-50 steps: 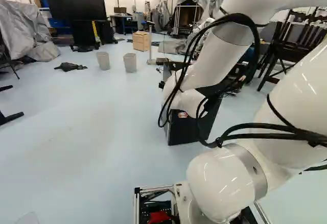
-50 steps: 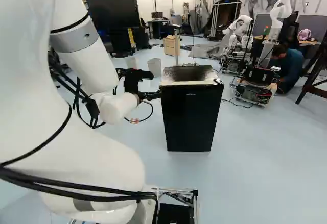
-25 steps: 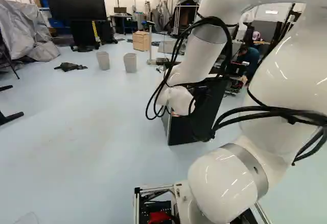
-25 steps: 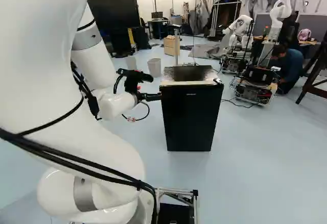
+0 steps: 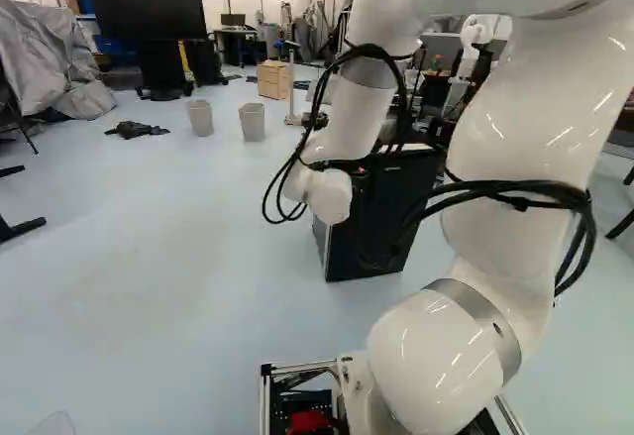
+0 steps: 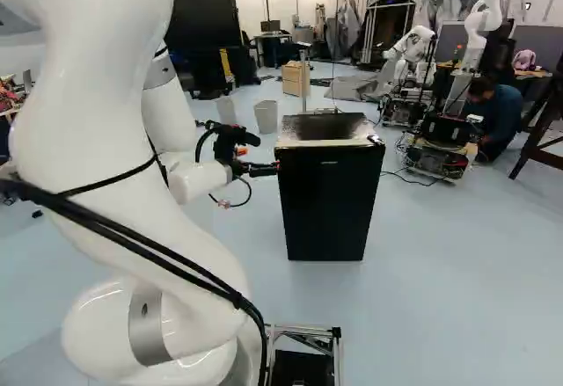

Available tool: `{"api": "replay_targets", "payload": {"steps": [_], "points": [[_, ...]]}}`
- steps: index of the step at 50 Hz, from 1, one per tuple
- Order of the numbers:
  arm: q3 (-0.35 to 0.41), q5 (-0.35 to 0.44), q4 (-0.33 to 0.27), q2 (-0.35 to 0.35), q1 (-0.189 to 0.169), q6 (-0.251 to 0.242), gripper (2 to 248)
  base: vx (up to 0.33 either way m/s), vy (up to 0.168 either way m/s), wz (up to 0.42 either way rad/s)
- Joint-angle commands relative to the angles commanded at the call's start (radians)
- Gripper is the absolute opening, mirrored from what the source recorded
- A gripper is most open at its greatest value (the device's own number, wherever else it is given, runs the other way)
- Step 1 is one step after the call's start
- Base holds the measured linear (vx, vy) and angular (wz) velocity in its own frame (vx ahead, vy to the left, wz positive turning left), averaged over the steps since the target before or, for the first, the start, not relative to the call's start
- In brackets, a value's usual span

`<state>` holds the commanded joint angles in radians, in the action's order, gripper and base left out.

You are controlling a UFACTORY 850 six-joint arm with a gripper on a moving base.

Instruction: Grab a drink from the fridge

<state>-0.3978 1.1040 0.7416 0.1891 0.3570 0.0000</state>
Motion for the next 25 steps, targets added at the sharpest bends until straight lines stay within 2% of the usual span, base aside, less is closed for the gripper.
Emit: {"api": "replay_targets", "payload": {"steps": [25], "points": [[-0.091,0.112,0.186,0.144,0.073,0.000,247,0.000,0.000,0.000]]}}
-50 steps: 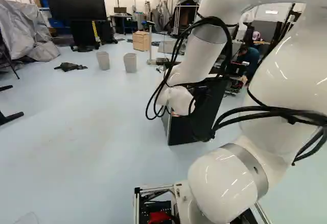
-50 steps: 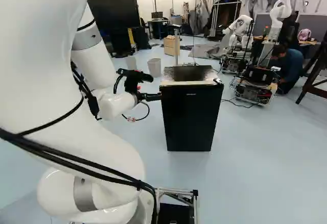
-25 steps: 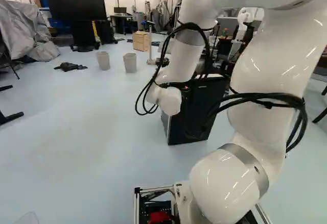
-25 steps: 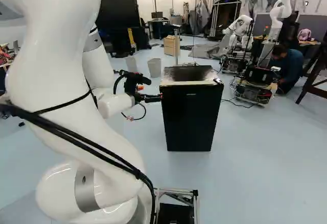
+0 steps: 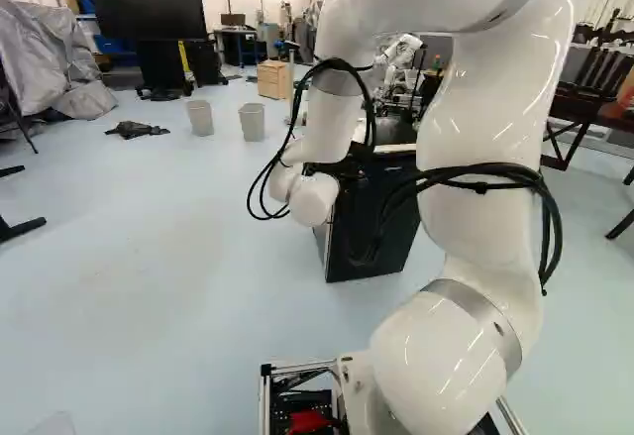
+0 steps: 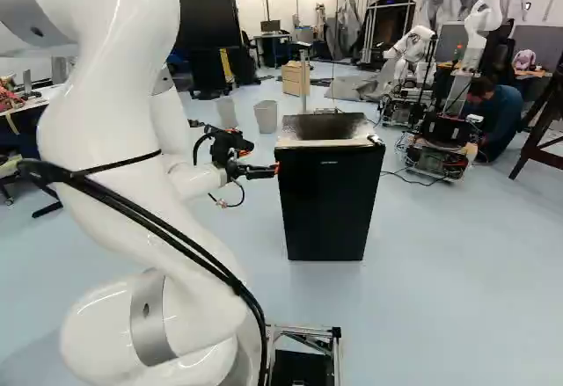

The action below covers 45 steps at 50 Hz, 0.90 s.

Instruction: Grab a drink from the fridge

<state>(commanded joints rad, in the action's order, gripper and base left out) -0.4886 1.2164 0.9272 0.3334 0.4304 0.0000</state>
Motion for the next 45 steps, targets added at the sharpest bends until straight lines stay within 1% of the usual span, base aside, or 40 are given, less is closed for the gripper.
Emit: {"api": "replay_targets", "payload": {"steps": [14,27,35,45], "points": [[-0.059,0.064,0.105,0.083,0.038,0.000,247,0.000,0.000,0.000],[-0.126,0.113,0.190,0.166,0.061,0.000,247,0.000,0.000,0.000],[-0.181,0.120,0.216,0.224,0.064,0.000,247,0.000,0.000,0.000],[-0.222,0.121,0.221,0.273,0.061,0.000,247,0.000,0.000,0.000]]}}
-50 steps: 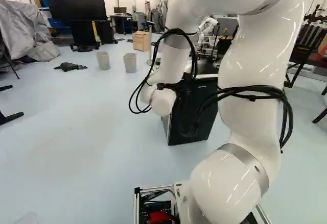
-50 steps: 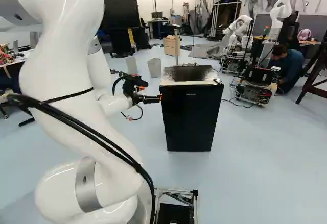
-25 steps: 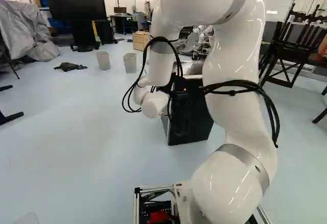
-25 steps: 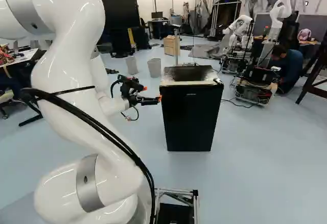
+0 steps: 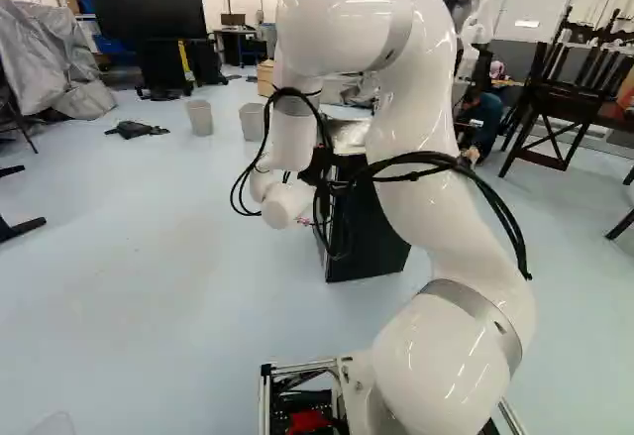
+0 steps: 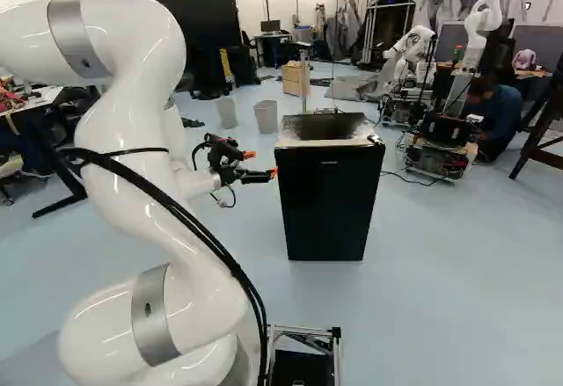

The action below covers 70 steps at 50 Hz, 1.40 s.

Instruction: Grab a drink from the fridge

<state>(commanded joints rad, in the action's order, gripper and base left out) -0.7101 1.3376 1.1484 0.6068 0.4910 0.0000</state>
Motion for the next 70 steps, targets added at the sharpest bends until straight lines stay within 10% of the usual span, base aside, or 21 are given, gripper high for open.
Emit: {"api": "replay_targets", "payload": {"steps": [70], "points": [[-0.087,0.000,0.000,0.056,-0.116,0.000,247,0.000,0.000,0.000]]}}
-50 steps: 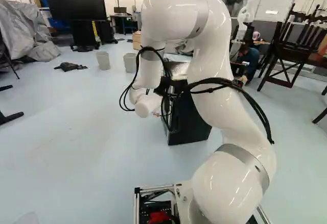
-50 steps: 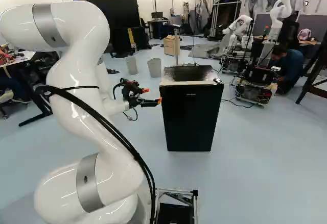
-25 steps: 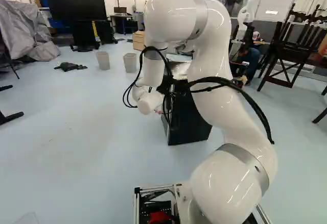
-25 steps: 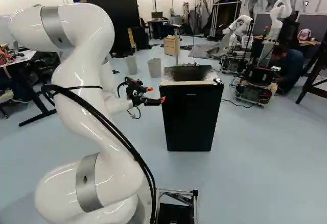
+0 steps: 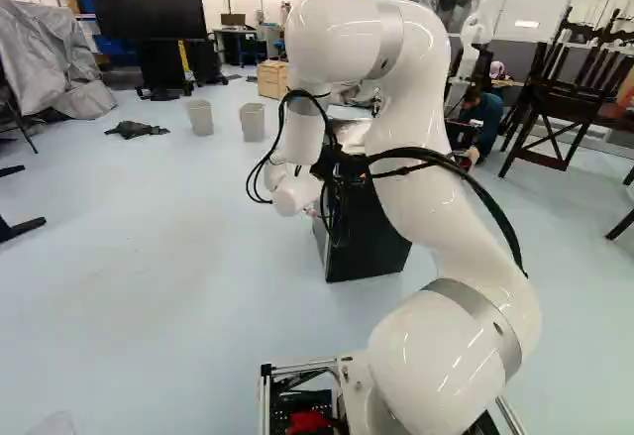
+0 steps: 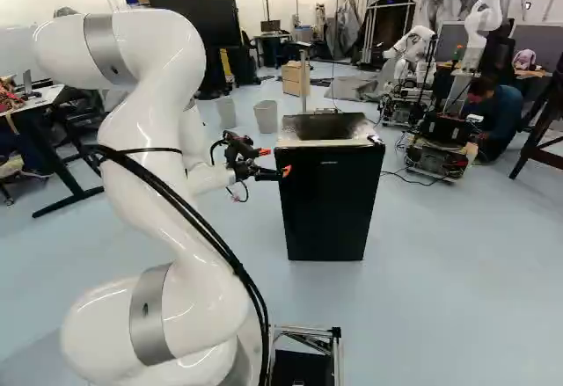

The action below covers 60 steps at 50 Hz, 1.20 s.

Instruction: Grab a drink from the fridge

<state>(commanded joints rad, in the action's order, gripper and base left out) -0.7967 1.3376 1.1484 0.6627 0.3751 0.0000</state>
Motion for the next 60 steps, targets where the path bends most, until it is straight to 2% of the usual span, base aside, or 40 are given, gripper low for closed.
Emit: {"api": "replay_targets", "payload": {"steps": [21,37,60], "points": [[-0.005,0.000,0.000,0.003,-0.026,0.000,247,0.000,0.000,0.000],[0.007,0.000,0.005,-0.004,-0.024,0.000,247,0.000,0.000,0.000],[0.055,0.000,0.055,-0.031,-0.015,0.000,247,0.000,0.000,0.000]]}}
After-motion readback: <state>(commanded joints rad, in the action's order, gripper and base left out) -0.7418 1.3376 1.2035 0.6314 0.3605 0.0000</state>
